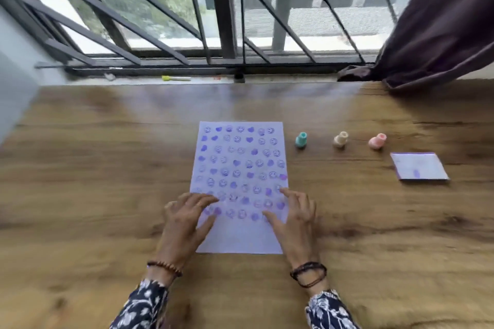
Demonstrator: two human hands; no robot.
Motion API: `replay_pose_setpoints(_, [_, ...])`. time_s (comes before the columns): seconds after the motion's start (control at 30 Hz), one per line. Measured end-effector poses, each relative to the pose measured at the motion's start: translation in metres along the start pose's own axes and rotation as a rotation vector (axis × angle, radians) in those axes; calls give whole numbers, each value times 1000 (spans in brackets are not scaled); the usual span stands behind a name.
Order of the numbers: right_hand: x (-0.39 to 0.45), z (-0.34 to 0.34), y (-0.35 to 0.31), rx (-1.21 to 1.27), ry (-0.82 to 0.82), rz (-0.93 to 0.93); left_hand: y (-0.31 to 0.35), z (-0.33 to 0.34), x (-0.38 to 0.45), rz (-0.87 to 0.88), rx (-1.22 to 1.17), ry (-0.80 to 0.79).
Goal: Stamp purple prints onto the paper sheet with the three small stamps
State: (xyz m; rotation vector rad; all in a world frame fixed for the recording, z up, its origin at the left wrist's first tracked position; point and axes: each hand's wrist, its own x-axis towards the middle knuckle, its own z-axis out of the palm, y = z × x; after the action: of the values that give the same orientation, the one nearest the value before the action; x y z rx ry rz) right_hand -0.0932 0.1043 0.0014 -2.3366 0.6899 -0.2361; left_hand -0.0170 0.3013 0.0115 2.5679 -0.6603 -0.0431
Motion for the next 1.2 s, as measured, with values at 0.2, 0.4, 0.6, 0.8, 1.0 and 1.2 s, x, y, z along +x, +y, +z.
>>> replay_pose_setpoints(0.2, [-10, 6, 12, -196, -21, -26, -61, -18, -27, -166, 24, -210])
replay_pose_setpoints(0.4, [-2, 6, 10, -159, -105, 25, -69, -12, -27, -127, -28, -212])
replay_pose_setpoints(0.6, [-17, 11, 11, -140, -51, 47, -79, -12, -21, -78, -59, -232])
replay_pose_setpoints(0.8, [-26, 11, 5, -127, -35, 66, -82, -11, -24, -76, -63, -253])
replay_pose_setpoints(1.0, [-24, 8, 1, -138, -64, 76, -82, -6, -25, -62, -57, -233])
replay_pose_setpoints(1.2, [-15, -3, -34, -134, 136, -94, -59, -22, -3, -124, -124, -114])
